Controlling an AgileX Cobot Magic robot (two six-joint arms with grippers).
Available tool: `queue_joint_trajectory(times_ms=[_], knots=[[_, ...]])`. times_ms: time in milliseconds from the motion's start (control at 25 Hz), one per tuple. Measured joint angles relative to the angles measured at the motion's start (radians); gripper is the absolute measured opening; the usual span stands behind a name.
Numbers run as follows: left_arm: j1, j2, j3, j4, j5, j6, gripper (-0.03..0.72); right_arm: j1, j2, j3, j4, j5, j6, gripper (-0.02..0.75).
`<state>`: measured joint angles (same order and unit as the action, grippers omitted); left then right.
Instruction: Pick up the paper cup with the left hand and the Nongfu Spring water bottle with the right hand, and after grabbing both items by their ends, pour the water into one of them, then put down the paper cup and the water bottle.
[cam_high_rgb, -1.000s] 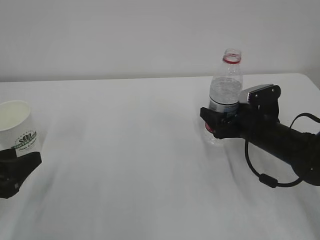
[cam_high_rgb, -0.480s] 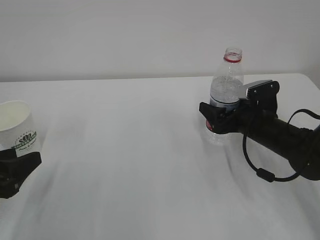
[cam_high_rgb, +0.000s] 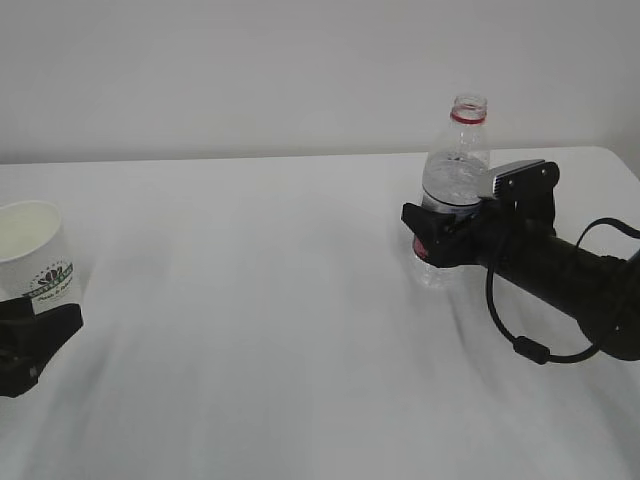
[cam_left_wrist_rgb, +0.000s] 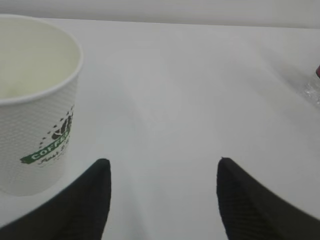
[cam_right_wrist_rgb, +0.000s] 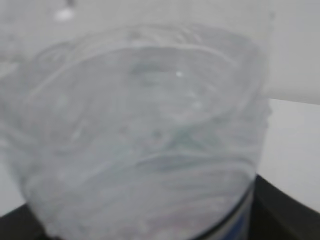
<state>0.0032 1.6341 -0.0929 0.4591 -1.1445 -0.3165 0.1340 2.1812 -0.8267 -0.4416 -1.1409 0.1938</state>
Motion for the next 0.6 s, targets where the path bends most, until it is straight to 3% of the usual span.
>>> queue_joint_trajectory(times_ms=[200, 600], knots=[[0.0, 0.0, 0.0, 0.0, 0.0, 0.0, 0.473, 0.0, 0.0, 0.0, 0.0, 0.0, 0.0, 0.494], [0.0, 0.0, 0.0, 0.0, 0.0, 0.0, 0.469, 0.0, -0.012, 0.0, -0.009, 0.021, -0.026, 0.489]])
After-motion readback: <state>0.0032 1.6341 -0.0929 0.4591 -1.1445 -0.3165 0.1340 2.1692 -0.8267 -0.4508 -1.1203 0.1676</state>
